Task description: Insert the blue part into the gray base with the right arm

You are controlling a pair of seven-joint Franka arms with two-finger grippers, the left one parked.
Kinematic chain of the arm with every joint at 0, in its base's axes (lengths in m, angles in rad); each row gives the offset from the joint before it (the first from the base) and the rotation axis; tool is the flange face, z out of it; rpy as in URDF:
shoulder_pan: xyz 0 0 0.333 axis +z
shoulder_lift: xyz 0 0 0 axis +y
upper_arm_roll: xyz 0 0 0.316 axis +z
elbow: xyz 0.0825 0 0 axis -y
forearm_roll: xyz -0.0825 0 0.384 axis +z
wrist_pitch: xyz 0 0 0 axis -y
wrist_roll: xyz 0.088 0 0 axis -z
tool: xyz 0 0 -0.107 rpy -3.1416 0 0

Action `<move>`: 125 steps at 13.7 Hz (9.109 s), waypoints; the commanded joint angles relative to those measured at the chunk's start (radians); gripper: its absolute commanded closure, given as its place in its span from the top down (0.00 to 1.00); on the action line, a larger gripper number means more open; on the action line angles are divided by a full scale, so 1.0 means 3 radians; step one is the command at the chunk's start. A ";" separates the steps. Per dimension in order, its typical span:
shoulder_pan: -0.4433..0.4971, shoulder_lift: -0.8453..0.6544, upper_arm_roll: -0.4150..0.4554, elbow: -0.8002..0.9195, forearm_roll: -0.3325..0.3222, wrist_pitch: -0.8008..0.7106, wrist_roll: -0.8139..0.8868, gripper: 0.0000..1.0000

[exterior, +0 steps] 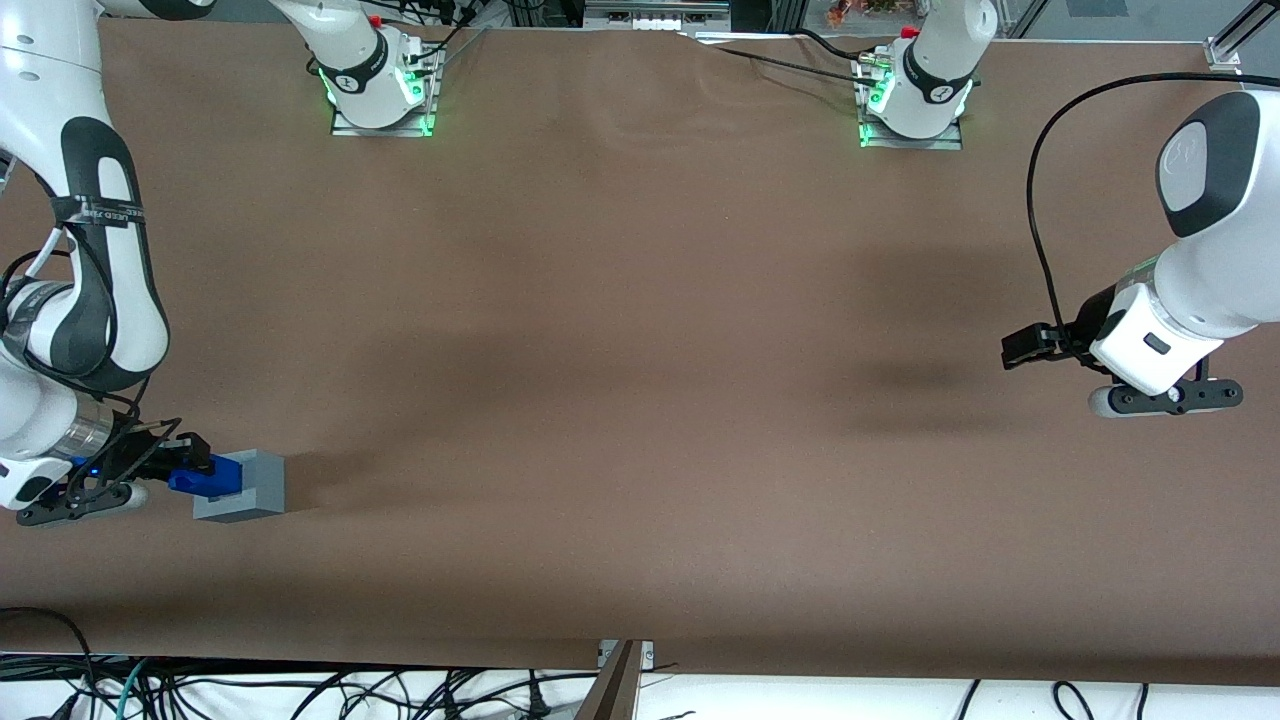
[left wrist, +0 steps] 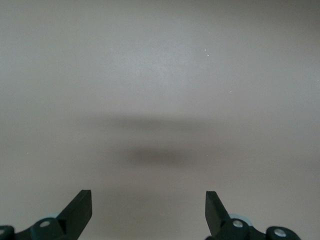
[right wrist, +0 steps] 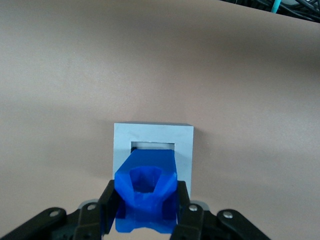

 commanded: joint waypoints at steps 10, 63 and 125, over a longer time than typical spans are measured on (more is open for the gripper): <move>-0.0004 0.0210 0.0047 -0.0083 0.0101 0.0006 0.0014 0.31; -0.0086 0.0225 0.0022 0.0295 -0.0047 -0.0275 -0.0150 0.32; 0.0302 -0.1800 0.0201 -0.0375 -0.0538 -0.1702 0.0945 1.00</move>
